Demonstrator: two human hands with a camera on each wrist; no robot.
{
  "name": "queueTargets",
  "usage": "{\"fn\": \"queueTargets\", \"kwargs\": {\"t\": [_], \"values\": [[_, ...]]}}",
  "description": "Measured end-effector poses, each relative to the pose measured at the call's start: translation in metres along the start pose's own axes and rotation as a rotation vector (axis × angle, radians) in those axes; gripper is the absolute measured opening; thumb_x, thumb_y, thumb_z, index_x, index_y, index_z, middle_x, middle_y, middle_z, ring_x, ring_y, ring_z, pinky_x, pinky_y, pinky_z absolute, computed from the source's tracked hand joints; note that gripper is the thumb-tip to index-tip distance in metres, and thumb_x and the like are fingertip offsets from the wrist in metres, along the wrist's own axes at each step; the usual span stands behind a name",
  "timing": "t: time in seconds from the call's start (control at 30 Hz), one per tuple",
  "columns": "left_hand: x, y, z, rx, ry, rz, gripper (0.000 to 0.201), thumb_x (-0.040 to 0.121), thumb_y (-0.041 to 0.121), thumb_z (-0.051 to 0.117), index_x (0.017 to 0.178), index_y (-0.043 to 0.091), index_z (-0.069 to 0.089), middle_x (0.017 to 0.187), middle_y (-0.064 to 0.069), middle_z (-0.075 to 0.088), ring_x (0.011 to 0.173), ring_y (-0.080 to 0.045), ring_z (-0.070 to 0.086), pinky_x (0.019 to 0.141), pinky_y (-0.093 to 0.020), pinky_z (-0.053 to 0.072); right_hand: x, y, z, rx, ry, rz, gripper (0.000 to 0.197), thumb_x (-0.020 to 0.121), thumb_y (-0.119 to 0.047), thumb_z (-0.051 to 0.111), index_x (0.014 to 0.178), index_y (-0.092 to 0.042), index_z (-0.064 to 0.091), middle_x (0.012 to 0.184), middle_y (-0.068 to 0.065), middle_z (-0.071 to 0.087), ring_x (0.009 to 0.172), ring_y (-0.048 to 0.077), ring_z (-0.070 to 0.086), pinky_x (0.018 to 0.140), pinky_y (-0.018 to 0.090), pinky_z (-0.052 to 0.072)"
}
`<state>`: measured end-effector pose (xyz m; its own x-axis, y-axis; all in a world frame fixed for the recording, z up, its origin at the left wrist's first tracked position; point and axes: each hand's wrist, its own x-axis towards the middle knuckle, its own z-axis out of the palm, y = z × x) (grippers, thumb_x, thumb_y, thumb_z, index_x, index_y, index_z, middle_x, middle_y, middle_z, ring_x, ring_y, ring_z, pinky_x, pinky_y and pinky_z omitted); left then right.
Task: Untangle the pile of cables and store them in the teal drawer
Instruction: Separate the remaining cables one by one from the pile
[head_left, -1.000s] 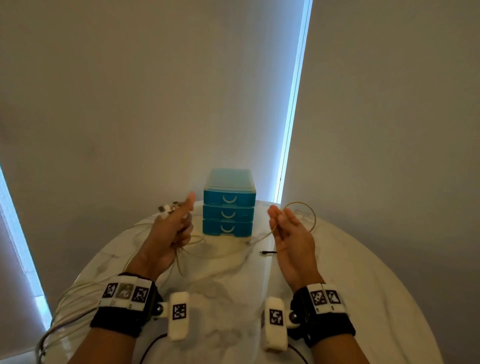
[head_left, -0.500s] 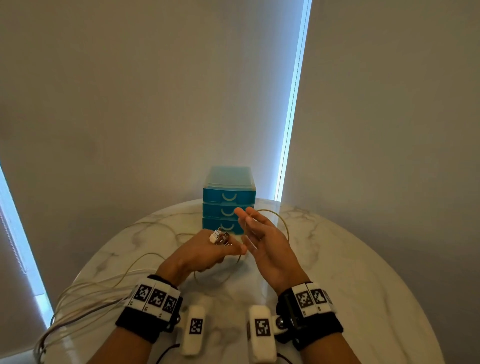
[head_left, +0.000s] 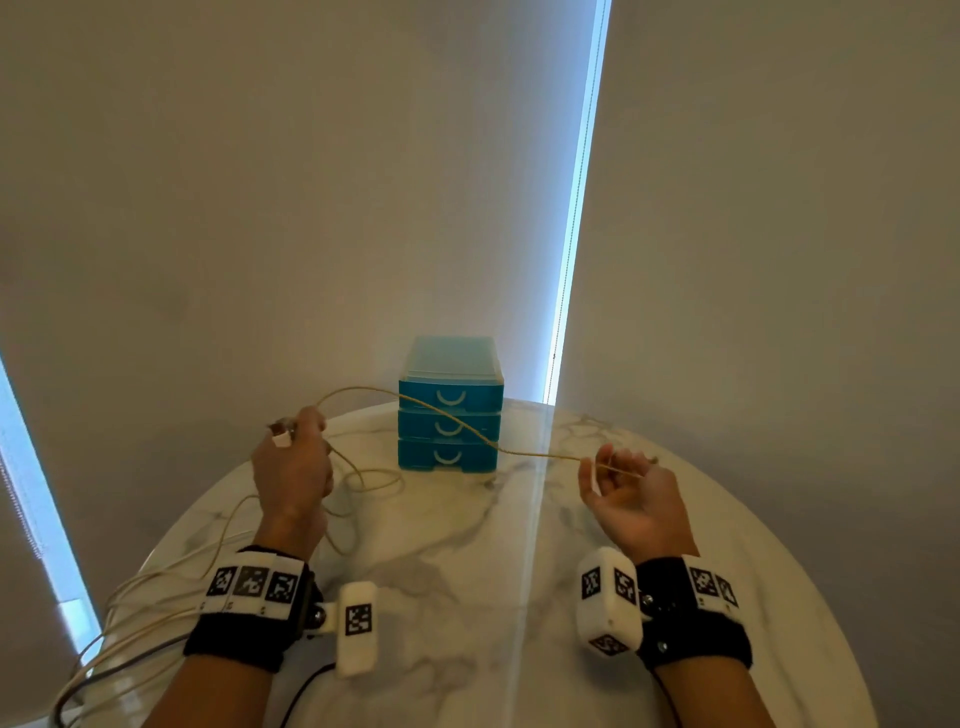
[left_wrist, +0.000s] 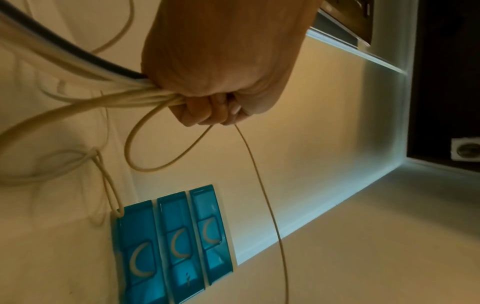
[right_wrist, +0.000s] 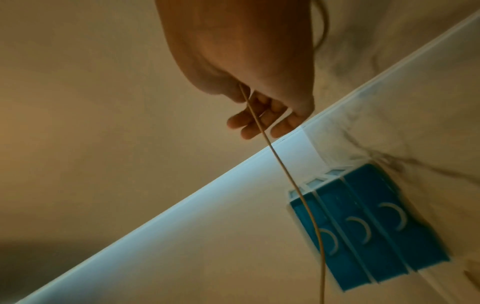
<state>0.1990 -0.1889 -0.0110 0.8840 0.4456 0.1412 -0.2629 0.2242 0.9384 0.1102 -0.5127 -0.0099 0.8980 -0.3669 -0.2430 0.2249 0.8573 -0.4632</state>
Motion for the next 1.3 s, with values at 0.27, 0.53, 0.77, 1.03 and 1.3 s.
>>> {"fn": "queueTargets", "kwargs": {"t": [0.27, 0.53, 0.77, 1.03, 1.3], "values": [[0.006, -0.005, -0.002, -0.023, 0.043, 0.000, 0.024, 0.091, 0.027, 0.064, 0.070, 0.020, 0.056, 0.058, -0.001, 0.047, 0.043, -0.014, 0.035, 0.040, -0.024, 0.028, -0.005, 0.041, 0.010, -0.471, 0.049, 0.135, 0.013, 0.100, -0.015, 0.058, 0.103, -0.010, 0.047, 0.066, 0.001, 0.032, 0.053, 0.015, 0.031, 0.050, 0.029, 0.035], [0.018, -0.002, -0.014, -0.087, 0.168, -0.013, 0.024, 0.087, 0.028, 0.066, 0.065, 0.022, 0.056, 0.054, 0.003, 0.048, 0.043, -0.015, 0.035, 0.045, -0.029, 0.029, 0.007, 0.007, 0.000, -0.168, 0.148, -0.290, 0.044, 0.103, 0.010, 0.033, 0.137, -0.006, 0.055, 0.069, -0.001, 0.041, 0.054, 0.011, 0.039, 0.061, 0.029, 0.044], [0.014, -0.005, -0.009, -0.032, 0.083, -0.002, 0.026, 0.090, 0.026, 0.065, 0.066, 0.023, 0.055, 0.048, 0.007, 0.046, 0.039, -0.014, 0.035, 0.042, -0.023, 0.029, 0.002, 0.041, 0.008, -0.758, -0.054, 0.077, 0.047, 0.117, -0.040, 0.031, 0.117, -0.004, 0.062, 0.061, -0.003, 0.040, 0.049, 0.008, 0.031, 0.043, 0.022, 0.029], [0.015, -0.006, -0.011, 0.000, 0.071, -0.010, 0.028, 0.088, 0.028, 0.068, 0.064, 0.022, 0.055, 0.052, 0.001, 0.046, 0.045, -0.018, 0.035, 0.047, -0.028, 0.030, -0.004, 0.048, 0.011, -0.887, -0.149, 0.133, 0.010, 0.109, -0.008, 0.049, 0.110, -0.001, 0.055, 0.071, 0.006, 0.051, 0.057, 0.013, 0.045, 0.048, 0.024, 0.037], [0.000, -0.002, -0.005, 0.138, -0.281, 0.063, 0.018, 0.103, 0.023, 0.063, 0.088, 0.014, 0.071, 0.053, 0.006, 0.046, 0.045, -0.011, 0.035, 0.042, -0.023, 0.028, 0.016, 0.013, 0.004, -0.154, 0.339, -0.470, 0.024, 0.107, -0.006, 0.035, 0.098, -0.014, 0.055, 0.075, 0.005, 0.068, 0.048, 0.012, 0.048, 0.041, 0.022, 0.037]]}}
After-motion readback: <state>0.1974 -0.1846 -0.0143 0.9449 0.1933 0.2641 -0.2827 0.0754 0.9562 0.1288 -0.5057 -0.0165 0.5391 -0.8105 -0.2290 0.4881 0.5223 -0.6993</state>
